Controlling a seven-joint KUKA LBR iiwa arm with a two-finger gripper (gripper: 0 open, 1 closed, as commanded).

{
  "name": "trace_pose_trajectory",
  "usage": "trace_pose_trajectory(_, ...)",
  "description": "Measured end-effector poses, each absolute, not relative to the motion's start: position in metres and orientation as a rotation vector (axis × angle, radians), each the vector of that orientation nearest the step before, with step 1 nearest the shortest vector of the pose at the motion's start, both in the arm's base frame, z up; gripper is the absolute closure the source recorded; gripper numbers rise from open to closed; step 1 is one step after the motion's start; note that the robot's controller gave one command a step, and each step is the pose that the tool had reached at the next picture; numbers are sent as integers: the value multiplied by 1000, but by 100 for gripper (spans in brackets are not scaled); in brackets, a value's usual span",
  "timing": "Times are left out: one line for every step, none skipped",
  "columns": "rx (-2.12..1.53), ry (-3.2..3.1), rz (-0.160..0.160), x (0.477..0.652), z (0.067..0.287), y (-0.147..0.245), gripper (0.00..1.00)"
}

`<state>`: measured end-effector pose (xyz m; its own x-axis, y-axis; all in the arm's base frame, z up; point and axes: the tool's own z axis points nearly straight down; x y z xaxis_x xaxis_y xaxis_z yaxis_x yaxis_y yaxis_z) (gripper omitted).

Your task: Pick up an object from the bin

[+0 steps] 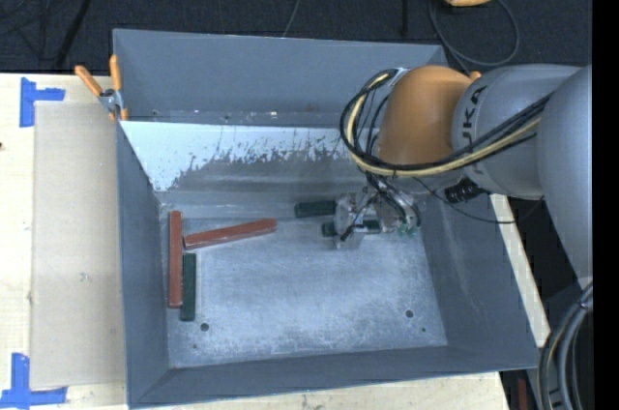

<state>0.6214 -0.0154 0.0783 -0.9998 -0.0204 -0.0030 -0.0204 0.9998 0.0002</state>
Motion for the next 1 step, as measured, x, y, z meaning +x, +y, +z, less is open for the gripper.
trace_pose_trajectory(-275, 3130, -1, 582, 80, -49, 100)
